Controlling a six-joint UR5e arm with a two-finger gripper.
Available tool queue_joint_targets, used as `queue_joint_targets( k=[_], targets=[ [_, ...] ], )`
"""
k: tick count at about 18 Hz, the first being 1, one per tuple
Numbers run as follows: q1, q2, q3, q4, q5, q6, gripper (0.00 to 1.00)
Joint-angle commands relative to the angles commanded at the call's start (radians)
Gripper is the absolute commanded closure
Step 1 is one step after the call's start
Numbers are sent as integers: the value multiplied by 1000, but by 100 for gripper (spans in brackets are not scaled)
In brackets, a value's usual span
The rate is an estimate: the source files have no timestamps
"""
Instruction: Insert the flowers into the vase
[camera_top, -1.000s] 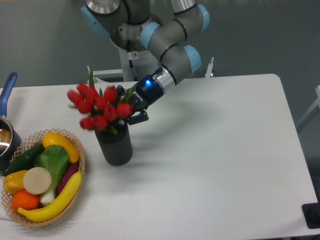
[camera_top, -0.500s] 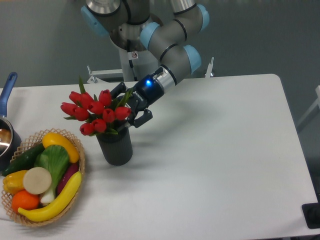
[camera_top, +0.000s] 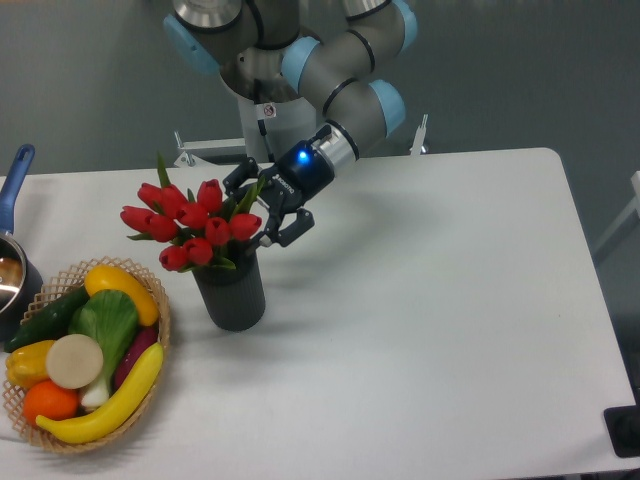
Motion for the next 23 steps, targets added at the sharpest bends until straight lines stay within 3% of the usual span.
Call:
queue_joint_targets(
  k=[4, 6, 8, 11, 13, 17, 23],
  targets=[
    [41, 81, -11, -2, 5, -49, 16],
    [58, 112, -8, -3, 12, -80, 9],
    [81, 124, -5, -3, 12, -95, 0],
    [117, 121, 21, -6, 14, -100, 0],
    [152, 114, 60, -8, 69, -100, 0],
    [178, 106, 190, -8, 320, -230, 0],
    [178, -33, 336, -8, 576, -267, 0]
  ],
)
